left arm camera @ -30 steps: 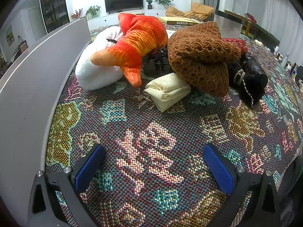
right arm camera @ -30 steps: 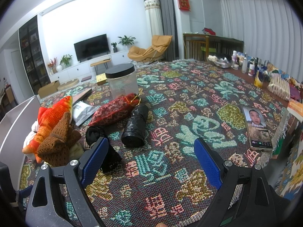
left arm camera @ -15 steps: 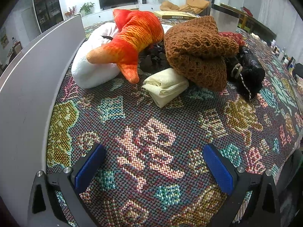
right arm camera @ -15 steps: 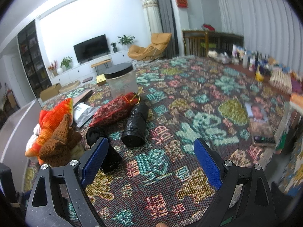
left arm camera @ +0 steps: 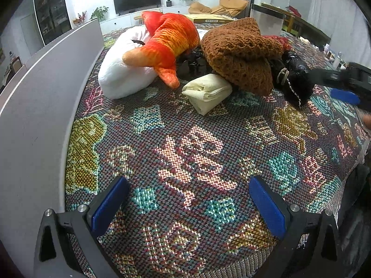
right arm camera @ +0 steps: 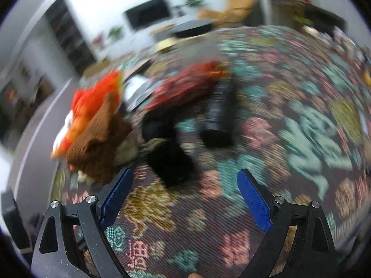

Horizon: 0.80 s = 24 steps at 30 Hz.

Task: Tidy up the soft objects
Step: 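Grasp the black rope-tied bundle with the right tool while the left tool grasps the brown knitted pouch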

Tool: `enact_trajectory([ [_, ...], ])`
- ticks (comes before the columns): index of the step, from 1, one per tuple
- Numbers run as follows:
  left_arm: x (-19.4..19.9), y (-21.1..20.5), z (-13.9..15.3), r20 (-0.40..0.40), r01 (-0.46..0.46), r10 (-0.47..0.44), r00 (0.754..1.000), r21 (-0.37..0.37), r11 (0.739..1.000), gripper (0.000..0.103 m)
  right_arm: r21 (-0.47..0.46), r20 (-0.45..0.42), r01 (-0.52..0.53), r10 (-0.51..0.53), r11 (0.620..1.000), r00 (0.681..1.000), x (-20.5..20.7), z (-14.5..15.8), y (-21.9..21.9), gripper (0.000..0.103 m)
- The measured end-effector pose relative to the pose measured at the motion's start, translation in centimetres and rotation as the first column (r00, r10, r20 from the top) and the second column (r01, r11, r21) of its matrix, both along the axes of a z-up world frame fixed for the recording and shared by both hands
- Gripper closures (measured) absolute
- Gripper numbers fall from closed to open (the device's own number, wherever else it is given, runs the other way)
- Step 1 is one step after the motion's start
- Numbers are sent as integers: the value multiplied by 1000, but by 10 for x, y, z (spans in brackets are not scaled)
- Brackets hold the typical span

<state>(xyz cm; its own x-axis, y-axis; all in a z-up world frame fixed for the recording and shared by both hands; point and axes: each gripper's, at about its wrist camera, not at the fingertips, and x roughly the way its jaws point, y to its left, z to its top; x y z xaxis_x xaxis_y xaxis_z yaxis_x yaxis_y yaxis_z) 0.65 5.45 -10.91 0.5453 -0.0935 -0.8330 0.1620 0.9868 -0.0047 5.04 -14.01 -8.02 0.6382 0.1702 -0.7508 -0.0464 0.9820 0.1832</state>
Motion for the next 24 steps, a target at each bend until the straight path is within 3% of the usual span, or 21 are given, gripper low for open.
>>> enact_trajectory([
  [4, 0, 1, 2, -3, -3, 3, 1000, 2, 1000, 0, -189, -52, -121, 113, 975, 992, 35, -10, 44, 12],
  [8, -1, 2, 2, -2, -2, 2, 1000, 3, 1000, 0, -272, -116, -190, 164, 943, 980, 47, -23, 65, 17],
  [9, 1, 1, 3, -1, -3, 3, 1000, 3, 1000, 0, -281, -129, -203, 172, 938, 977, 47, -26, 70, 22],
  [10, 0, 1, 3, -1, -3, 3, 1000, 4, 1000, 0, -281, -137, -210, 177, 936, 975, 45, -27, 71, 52],
  [11, 2, 0, 4, 0, -3, 3, 1000, 5, 1000, 0, -253, -123, -216, 190, 943, 974, 41, -26, 73, 64],
  [14, 4, -2, 5, 2, -6, 6, 1000, 6, 1000, 0, -254, -118, -202, 177, 946, 977, 32, -22, 74, 68],
  [20, 7, -5, 6, 4, -7, 7, 1000, 8, 1000, 0, -89, -71, -159, 153, 983, 986, 4, 5, 45, 69],
  [24, 7, -5, 6, 6, -6, 6, 1000, 8, 1000, 0, 10, -1, -68, 68, 998, 998, -7, 27, 16, 69],
])
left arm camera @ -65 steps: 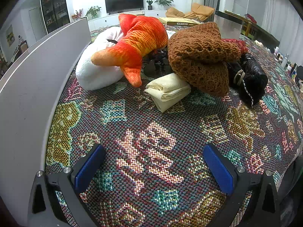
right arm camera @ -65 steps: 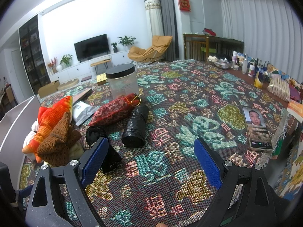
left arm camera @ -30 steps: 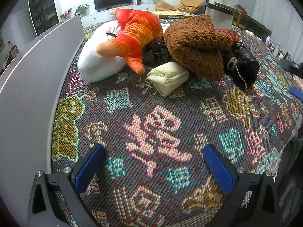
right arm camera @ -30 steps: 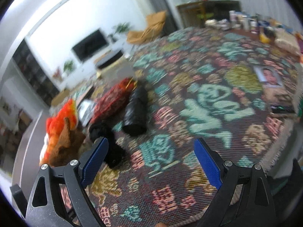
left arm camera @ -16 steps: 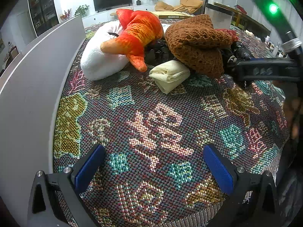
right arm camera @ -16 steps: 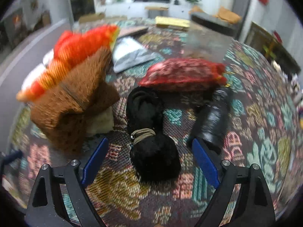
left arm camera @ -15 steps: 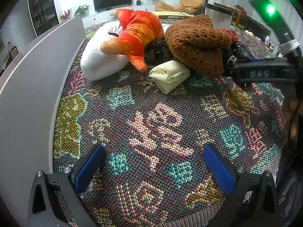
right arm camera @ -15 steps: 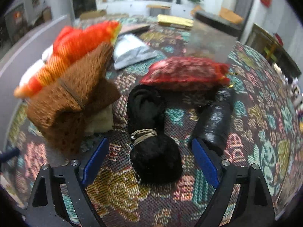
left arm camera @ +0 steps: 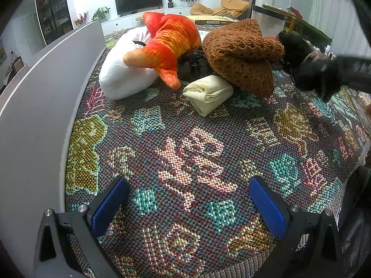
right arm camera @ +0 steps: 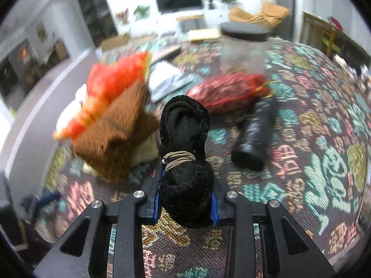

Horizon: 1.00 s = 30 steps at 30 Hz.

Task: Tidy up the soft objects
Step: 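Grasp the black rope-tied bundle with the right tool while the left tool grasps the brown knitted pouch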

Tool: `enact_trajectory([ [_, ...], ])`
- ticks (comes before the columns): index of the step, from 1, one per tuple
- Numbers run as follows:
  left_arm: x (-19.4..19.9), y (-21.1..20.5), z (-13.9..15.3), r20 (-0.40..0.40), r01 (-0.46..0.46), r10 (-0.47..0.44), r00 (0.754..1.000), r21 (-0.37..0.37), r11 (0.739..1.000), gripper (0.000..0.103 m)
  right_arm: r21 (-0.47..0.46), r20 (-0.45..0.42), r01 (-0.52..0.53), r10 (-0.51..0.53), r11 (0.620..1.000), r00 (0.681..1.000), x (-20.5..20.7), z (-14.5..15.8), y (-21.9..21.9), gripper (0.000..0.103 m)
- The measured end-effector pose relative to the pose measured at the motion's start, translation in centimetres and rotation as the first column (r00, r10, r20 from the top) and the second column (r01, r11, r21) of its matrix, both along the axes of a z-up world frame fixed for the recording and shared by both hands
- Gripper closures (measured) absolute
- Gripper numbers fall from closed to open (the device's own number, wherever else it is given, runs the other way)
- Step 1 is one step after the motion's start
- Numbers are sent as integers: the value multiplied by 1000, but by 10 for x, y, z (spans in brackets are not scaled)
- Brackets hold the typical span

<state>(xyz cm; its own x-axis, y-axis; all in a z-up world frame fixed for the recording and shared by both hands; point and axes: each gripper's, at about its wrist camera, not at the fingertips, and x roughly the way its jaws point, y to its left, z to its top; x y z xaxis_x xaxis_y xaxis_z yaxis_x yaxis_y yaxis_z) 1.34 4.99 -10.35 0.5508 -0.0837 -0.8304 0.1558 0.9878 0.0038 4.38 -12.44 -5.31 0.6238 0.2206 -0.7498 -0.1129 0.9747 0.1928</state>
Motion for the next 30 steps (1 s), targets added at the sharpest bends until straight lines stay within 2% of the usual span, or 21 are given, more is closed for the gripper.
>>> enact_trajectory([
  [3, 0, -1, 0, 0, 0, 0, 1000, 1, 1000, 0, 62, 77, 91, -96, 994, 992, -3, 17, -32, 69],
  [6, 0, -1, 0, 2, -1, 1, 1000, 0, 1000, 0, 126, 108, 204, -218, 971, 970, -6, 21, -68, 69],
  [8, 0, -1, 0, 6, -1, 1, 1000, 0, 1000, 0, 169, 77, 263, -279, 950, 957, -3, 15, -89, 69],
  [11, 0, -1, 0, 8, -2, 2, 1000, -1, 1000, 0, 205, -15, 325, -329, 923, 944, 6, -6, -117, 69],
  [16, 13, -3, 10, -43, -9, 9, 999, -6, 1000, 0, 141, -170, 375, -351, 916, 921, 21, -48, -141, 67],
  [18, 21, -6, 30, -16, 14, -14, 1000, -46, 999, 0, 159, -180, 373, -345, 914, 921, 19, -52, -149, 66],
  [21, 45, -15, 64, 27, 51, -49, 998, -89, 995, 0, 172, -201, 352, -317, 920, 927, 21, -50, -153, 54],
  [22, 57, -22, 74, 25, 75, -72, 997, -106, 992, 0, 180, -207, 342, -305, 922, 930, 23, -49, -153, 39],
  [23, 70, -30, 82, 22, 99, -97, 995, -117, 988, 0, 179, -211, 338, -299, 924, 931, 25, -46, -150, 31],
  [25, 94, -48, 88, 7, 156, -157, 988, -107, 982, 0, 138, -224, 331, -296, 934, 929, 29, -42, -147, 30],
  [27, 116, -70, 83, -35, 192, -193, 981, -39, 981, 0, 106, -239, 319, -287, 942, 928, 30, -42, -140, 28],
  [30, 143, -85, 68, -93, 187, -182, 979, 48, 981, 0, 53, -268, 288, -264, 956, 927, 39, -40, -137, 25],
])
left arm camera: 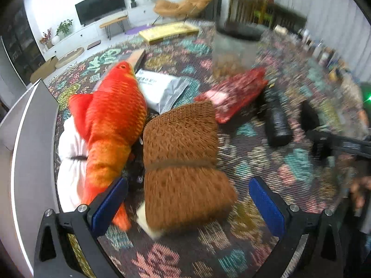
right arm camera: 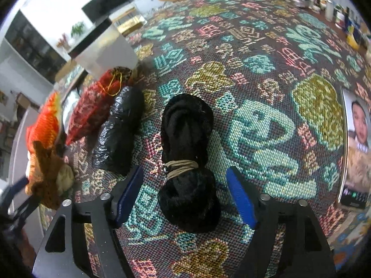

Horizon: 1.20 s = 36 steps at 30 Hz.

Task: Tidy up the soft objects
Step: 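Grasp the black rope-tied bundle with the right tool while the left tool grasps the brown knitted pouch, then carry both items over the white box and open both tools to drop them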

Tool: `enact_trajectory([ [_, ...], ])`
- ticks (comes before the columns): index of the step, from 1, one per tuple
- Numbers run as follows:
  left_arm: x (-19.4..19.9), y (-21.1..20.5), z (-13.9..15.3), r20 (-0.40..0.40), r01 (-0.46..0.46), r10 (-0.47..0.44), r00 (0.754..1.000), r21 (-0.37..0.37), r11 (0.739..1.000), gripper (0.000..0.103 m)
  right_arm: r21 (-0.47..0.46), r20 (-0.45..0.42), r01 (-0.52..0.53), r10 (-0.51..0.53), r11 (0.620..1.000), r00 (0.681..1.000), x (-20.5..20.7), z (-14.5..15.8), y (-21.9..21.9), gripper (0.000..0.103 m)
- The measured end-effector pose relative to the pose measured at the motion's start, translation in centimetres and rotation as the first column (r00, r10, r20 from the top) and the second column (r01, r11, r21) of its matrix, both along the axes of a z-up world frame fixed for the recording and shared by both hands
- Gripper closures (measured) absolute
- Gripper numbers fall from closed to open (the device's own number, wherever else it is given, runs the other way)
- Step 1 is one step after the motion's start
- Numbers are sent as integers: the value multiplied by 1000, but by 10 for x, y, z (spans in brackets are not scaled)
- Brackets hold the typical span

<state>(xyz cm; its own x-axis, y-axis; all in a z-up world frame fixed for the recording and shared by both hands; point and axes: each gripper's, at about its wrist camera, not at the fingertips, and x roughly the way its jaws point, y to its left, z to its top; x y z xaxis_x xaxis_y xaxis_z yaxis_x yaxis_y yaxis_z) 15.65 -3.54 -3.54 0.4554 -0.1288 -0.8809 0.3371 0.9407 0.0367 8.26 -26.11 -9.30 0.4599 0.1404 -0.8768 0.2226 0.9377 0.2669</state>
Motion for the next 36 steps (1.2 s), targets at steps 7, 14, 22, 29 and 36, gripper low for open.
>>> enact_trajectory([
  [7, 11, 19, -6, -40, -103, 98, 994, -120, 987, 37, -118, -46, -85, 80, 989, 996, 10, 1, 1, 75],
  [14, -9, 29, 28, 37, -86, 96, 995, -206, 975, 37, -53, 63, -66, 69, 996, 996, 16, 25, -12, 75],
  [22, -1, 30, 41, 41, -108, 119, 992, -215, 971, 37, -98, 100, -100, 110, 990, 989, 55, 45, -5, 75],
  [29, 29, 32, 41, 31, -139, 149, 988, -215, 967, 37, -205, 92, -137, 159, 969, 983, 117, 58, -9, 75],
  [36, 47, 45, 53, 34, -157, 170, 985, -244, 957, 37, -232, 225, -126, 179, 965, 958, 154, 99, -2, 75],
])
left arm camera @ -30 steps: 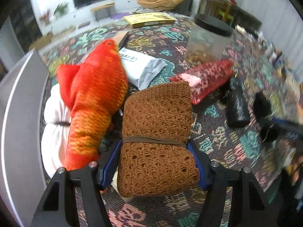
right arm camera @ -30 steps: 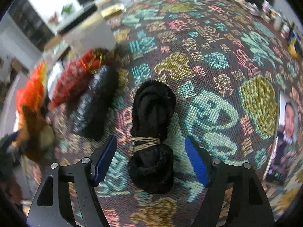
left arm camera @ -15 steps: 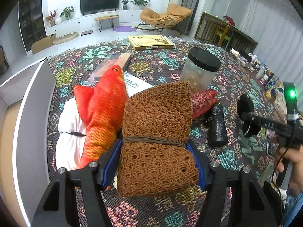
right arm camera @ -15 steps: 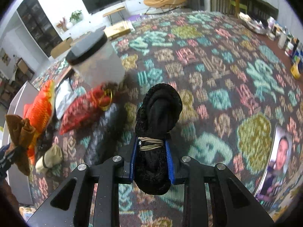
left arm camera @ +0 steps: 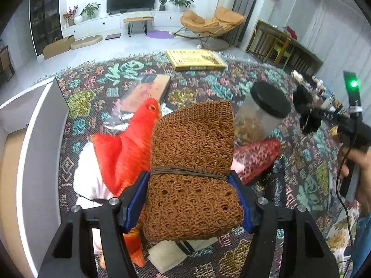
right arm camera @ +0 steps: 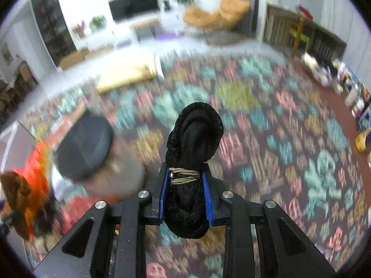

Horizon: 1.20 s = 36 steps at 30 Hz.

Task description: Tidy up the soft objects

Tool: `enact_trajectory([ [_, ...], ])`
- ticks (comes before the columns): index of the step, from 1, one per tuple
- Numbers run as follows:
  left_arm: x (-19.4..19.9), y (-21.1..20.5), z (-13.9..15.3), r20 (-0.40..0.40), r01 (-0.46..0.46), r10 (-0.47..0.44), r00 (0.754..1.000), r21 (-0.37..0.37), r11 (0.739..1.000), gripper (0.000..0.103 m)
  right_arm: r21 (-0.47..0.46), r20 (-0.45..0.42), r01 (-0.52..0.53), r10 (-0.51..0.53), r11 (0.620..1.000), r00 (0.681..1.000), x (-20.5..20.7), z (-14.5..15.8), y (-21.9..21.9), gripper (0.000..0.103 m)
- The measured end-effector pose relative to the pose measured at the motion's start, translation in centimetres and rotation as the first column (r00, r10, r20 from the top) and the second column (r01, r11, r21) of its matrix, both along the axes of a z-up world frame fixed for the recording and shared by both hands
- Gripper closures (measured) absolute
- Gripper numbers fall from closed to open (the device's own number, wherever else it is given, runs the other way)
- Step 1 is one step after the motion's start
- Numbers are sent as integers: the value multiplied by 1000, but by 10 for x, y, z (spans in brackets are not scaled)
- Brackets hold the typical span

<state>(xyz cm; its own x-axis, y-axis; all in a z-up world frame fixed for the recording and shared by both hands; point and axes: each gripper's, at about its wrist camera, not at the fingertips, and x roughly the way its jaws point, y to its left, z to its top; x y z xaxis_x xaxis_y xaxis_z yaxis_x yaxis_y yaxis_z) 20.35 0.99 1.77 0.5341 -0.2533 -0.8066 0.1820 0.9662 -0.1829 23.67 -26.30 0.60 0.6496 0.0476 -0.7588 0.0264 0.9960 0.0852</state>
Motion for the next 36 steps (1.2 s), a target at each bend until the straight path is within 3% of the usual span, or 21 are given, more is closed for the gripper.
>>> enact_trajectory([
  [3, -12, 22, 19, 36, -7, 8, 999, -43, 999, 37, 20, 91, -87, 85, 996, 992, -16, 52, 39, 75],
  [8, -57, 94, 43, 74, -62, 68, 995, -87, 994, 37, 65, 117, -290, 281, 955, 953, -66, 101, 145, 75],
  [12, -110, 181, 48, 82, -198, 200, 976, -36, 980, 37, 170, 112, -469, 456, 866, 883, -111, 111, 249, 75],
  [13, -122, 201, 47, 84, -235, 236, 968, -16, 972, 37, 216, 104, -516, 506, 829, 856, -123, 109, 283, 75],
  [17, -171, 279, 37, 83, -382, 376, 923, 67, 922, 36, 308, 85, -618, 627, 723, 775, -155, 99, 376, 75],
  [19, -191, 310, 28, 82, -458, 451, 889, 120, 881, 32, 316, 82, -649, 662, 692, 745, -170, 91, 411, 74],
  [21, -203, 333, 19, 73, -523, 518, 852, 153, 839, 15, 303, 64, -663, 679, 685, 731, -182, 79, 439, 53],
  [22, -208, 342, 16, 70, -550, 546, 835, 155, 821, 4, 307, 45, -664, 686, 682, 726, -184, 71, 445, 15],
  [25, -221, 358, 12, 76, -618, 614, 786, 122, 777, 3, 271, 51, -649, 662, 711, 747, -190, 60, 439, 14],
  [28, -224, 351, 16, 104, -628, 620, 778, 79, 774, 3, 200, 69, -573, 572, 795, 818, -191, 51, 403, 14],
  [31, -220, 321, 22, 134, -565, 557, 820, 28, 824, 3, 138, 42, -420, 418, 897, 907, -186, 30, 345, 14],
  [33, -218, 284, 25, 154, -486, 480, 864, 1, 874, 3, 100, -13, -260, 262, 960, 965, -179, 5, 295, 14],
  [36, -215, 216, 27, 173, -326, 328, 929, -38, 944, 3, 67, -91, -61, 67, 996, 994, -187, -32, 230, 14],
])
